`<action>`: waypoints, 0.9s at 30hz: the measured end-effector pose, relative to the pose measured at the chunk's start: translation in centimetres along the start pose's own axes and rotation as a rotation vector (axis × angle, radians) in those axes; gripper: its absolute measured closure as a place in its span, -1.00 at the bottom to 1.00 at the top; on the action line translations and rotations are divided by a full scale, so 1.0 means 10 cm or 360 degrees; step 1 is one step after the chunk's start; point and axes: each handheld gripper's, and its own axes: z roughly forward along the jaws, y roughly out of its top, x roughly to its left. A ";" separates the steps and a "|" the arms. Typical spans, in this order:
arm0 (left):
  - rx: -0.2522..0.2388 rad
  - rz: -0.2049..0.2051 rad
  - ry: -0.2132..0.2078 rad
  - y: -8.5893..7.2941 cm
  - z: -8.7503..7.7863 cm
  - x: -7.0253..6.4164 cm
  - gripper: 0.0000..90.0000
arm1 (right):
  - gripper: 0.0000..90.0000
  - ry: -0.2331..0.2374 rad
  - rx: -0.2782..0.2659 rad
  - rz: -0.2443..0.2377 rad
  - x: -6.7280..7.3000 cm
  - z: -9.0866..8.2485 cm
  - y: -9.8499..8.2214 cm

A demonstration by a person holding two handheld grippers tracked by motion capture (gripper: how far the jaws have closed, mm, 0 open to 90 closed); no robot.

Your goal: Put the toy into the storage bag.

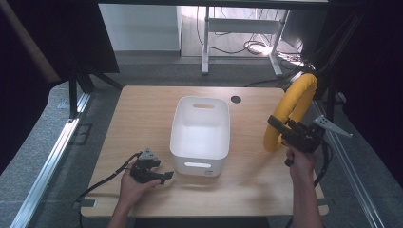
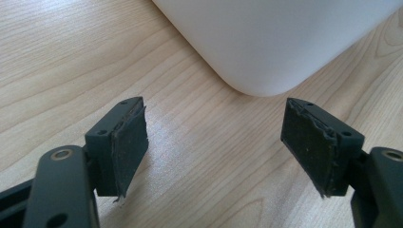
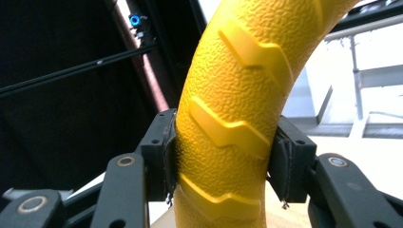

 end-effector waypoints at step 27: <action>0.0003 0.0004 -0.0001 0.00 0.00 0.00 -0.46 | 0.11 -0.0129 -0.0251 -0.0282 0.74 0.35 -0.12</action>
